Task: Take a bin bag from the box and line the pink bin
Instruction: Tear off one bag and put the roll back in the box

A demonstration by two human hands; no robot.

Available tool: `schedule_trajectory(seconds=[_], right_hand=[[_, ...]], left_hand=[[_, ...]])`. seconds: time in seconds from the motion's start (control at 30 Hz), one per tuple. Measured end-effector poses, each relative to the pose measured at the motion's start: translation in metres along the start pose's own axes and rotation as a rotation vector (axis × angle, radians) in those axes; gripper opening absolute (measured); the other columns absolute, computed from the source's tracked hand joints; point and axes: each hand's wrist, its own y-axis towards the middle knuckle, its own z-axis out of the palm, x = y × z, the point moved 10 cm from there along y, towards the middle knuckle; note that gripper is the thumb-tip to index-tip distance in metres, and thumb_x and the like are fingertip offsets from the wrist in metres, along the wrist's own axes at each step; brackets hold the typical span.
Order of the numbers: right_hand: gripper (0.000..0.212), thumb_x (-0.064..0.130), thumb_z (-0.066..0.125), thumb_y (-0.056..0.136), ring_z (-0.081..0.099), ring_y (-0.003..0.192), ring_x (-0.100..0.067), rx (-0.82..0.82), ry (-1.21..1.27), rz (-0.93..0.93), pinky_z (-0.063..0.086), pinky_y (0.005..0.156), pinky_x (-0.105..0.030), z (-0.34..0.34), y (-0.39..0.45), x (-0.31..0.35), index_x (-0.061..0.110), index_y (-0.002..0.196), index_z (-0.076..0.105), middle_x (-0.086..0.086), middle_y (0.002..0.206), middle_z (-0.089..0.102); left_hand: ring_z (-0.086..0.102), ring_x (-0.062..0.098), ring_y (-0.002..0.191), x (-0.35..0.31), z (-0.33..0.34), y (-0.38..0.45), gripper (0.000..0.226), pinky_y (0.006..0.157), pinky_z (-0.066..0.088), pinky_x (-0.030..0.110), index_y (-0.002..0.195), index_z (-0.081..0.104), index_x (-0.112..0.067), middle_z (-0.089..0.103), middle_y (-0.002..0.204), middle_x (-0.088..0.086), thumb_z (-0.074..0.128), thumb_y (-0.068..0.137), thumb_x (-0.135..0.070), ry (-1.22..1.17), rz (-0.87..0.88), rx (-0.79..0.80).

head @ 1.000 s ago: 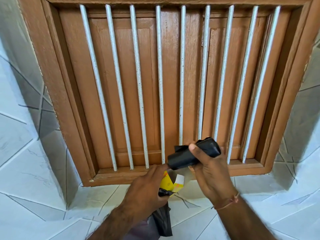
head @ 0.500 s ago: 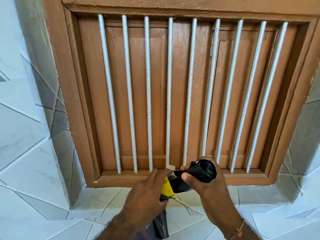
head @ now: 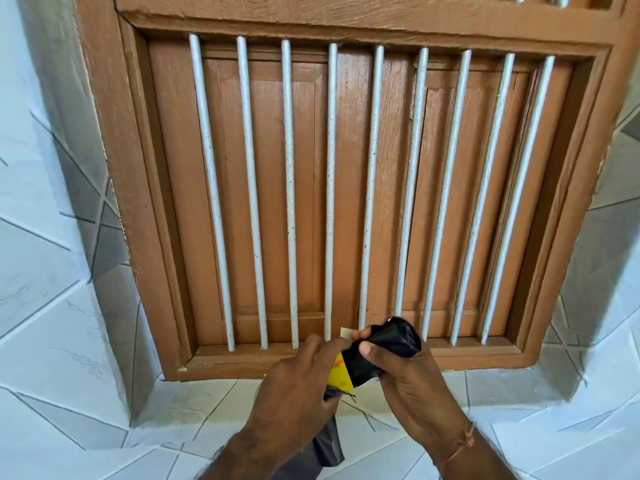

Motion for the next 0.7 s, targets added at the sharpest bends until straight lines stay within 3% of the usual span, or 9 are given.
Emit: schedule_trajectory(seconds=[0.07, 0.17, 0.27, 0.33, 0.4, 0.5, 0.57, 0.63, 0.7], right_hand=[[0.055, 0.021, 0.098, 0.037, 0.070, 0.094, -0.030, 0.009, -0.084, -0.015, 0.059, 0.075, -0.035, 0.003, -0.003, 0.002, 0.016, 0.086, 0.073, -0.017, 0.093, 0.073], [0.056, 0.037, 0.089, 0.054, 0.067, 0.098, -0.014, -0.085, -0.370, -0.107, 0.057, 0.077, -0.027, -0.009, -0.008, 0.015, 0.031, 0.103, 0.063, 0.002, 0.103, 0.071], [0.068, 0.079, 0.052, 0.068, 0.052, 0.114, 0.005, -0.168, -0.893, -0.264, 0.051, 0.088, -0.016, -0.010, -0.019, 0.026, 0.041, 0.123, 0.043, 0.019, 0.122, 0.054], [0.067, 0.078, 0.029, 0.081, 0.042, 0.128, 0.000, -0.088, -1.088, -0.327, 0.044, 0.104, -0.030, 0.002, -0.023, 0.015, 0.040, 0.135, 0.037, 0.012, 0.137, 0.047], [0.073, 0.079, 0.008, 0.082, 0.017, 0.146, -0.009, 0.000, -1.305, -0.318, 0.024, 0.118, -0.040, 0.012, -0.023, 0.001, 0.045, 0.144, 0.026, 0.009, 0.158, 0.023], [0.079, 0.083, -0.011, 0.074, -0.022, 0.146, -0.005, 0.075, -1.577, -0.289, -0.003, 0.118, -0.036, 0.020, -0.020, -0.006, 0.054, 0.144, 0.009, 0.018, 0.159, -0.014], [0.064, 0.080, 0.002, 0.080, -0.020, 0.145, -0.001, 0.074, -1.493, -0.299, -0.002, 0.116, -0.032, 0.022, -0.021, 0.001, 0.062, 0.141, 0.009, 0.022, 0.159, -0.014], [0.051, 0.065, 0.038, 0.088, 0.012, 0.144, 0.006, -0.039, -1.179, -0.330, 0.020, 0.113, -0.026, 0.013, -0.023, 0.016, 0.059, 0.137, 0.025, 0.025, 0.156, 0.019], [0.048, 0.039, 0.065, 0.086, 0.045, 0.125, 0.006, -0.165, -0.910, -0.292, 0.046, 0.097, -0.024, -0.002, -0.023, 0.024, 0.058, 0.123, 0.040, 0.027, 0.134, 0.047]], left_hand=[[0.056, 0.009, 0.097, 0.000, 0.004, -0.002, 0.068, 0.074, 0.044, 0.015, 0.135, 0.019, -0.047, 0.037, 0.131, -0.016, 0.063, 0.084, -0.050, -0.028, -0.013, 0.010], [0.055, 0.005, 0.098, 0.008, 0.005, -0.004, 0.068, 0.074, 0.044, 0.012, 0.132, 0.021, -0.050, 0.038, 0.130, -0.020, 0.066, 0.081, -0.049, -0.105, -0.050, -0.008], [0.055, 0.004, 0.101, 0.012, 0.005, -0.003, 0.069, 0.077, 0.046, 0.012, 0.131, 0.022, -0.051, 0.040, 0.131, -0.020, 0.068, 0.080, -0.047, -0.144, -0.062, -0.031], [0.054, 0.003, 0.104, 0.013, 0.006, -0.002, 0.068, 0.079, 0.044, 0.011, 0.129, 0.024, -0.051, 0.041, 0.130, -0.021, 0.070, 0.079, -0.045, -0.215, -0.082, -0.033], [0.053, 0.004, 0.108, 0.012, 0.006, -0.001, 0.067, 0.082, 0.047, 0.014, 0.129, 0.026, -0.051, 0.043, 0.130, -0.021, 0.070, 0.079, -0.046, -0.259, -0.090, -0.044], [0.053, 0.005, 0.111, 0.014, 0.009, -0.002, 0.068, 0.086, 0.051, 0.020, 0.129, 0.024, -0.055, 0.042, 0.131, -0.020, 0.069, 0.079, -0.047, -0.268, -0.094, -0.035], [0.053, 0.004, 0.108, 0.016, 0.009, -0.003, 0.072, 0.086, 0.052, 0.019, 0.128, 0.021, -0.058, 0.042, 0.130, -0.021, 0.071, 0.078, -0.046, -0.280, -0.098, -0.038], [0.051, 0.002, 0.106, 0.018, 0.009, -0.004, 0.077, 0.086, 0.051, 0.018, 0.125, 0.017, -0.061, 0.042, 0.128, -0.022, 0.073, 0.076, -0.044, -0.297, -0.117, -0.048], [0.051, 0.002, 0.105, 0.018, 0.008, -0.004, 0.080, 0.086, 0.051, 0.018, 0.123, 0.015, -0.064, 0.043, 0.129, -0.022, 0.075, 0.075, -0.042, -0.311, -0.123, -0.050]])
